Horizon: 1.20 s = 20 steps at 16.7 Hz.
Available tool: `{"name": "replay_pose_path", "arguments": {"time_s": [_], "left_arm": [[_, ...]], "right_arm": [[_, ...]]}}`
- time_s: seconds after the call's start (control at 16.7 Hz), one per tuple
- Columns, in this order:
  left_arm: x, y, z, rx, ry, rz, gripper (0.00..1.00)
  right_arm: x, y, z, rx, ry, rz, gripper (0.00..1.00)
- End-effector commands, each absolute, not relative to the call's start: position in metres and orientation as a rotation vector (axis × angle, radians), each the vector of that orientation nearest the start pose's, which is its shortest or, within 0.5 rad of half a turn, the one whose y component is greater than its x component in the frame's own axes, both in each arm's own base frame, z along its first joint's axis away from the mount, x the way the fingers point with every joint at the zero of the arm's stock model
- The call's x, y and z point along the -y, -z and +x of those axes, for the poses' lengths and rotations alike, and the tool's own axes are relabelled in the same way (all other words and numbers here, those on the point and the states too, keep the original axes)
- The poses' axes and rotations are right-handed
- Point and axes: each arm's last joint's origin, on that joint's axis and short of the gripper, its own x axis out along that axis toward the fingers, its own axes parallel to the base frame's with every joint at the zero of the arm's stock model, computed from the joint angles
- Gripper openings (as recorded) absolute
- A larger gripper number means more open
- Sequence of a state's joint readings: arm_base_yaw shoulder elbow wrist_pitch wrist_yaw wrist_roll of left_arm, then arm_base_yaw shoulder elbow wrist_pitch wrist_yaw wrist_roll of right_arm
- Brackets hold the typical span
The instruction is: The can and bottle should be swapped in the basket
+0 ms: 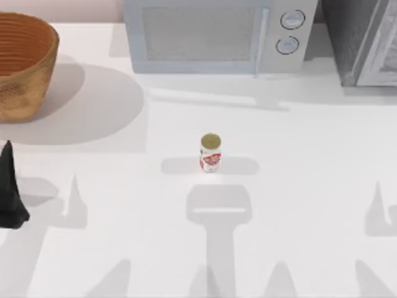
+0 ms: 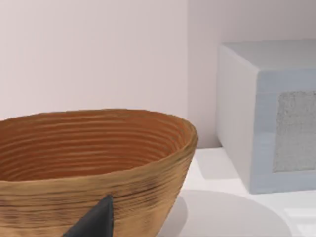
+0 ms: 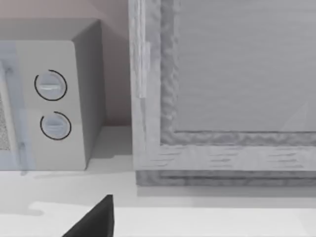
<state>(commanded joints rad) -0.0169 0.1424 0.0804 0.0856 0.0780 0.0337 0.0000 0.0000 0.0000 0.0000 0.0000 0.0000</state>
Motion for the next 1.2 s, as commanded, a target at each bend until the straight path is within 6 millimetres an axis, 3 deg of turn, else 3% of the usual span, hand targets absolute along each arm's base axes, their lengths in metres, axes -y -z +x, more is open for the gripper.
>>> {"name": "replay_pose_path", "arguments": {"time_s": [0.24, 0.66, 1.2], "left_arm": [[0.001, -0.161, 0.106, 0.001, 0.005, 0.002, 1.0], [0.001, -0.16, 0.106, -0.004, 0.001, 0.001, 1.0], [-0.015, -0.154, 0.136, -0.072, -0.017, 0.016, 1.0]], "right_arm": [[0.001, -0.16, 0.106, 0.0, 0.0, 0.0, 1.0], [0.001, -0.16, 0.106, 0.0, 0.0, 0.0, 1.0], [0.001, -0.16, 0.106, 0.0, 0.0, 0.0, 1.0]]}}
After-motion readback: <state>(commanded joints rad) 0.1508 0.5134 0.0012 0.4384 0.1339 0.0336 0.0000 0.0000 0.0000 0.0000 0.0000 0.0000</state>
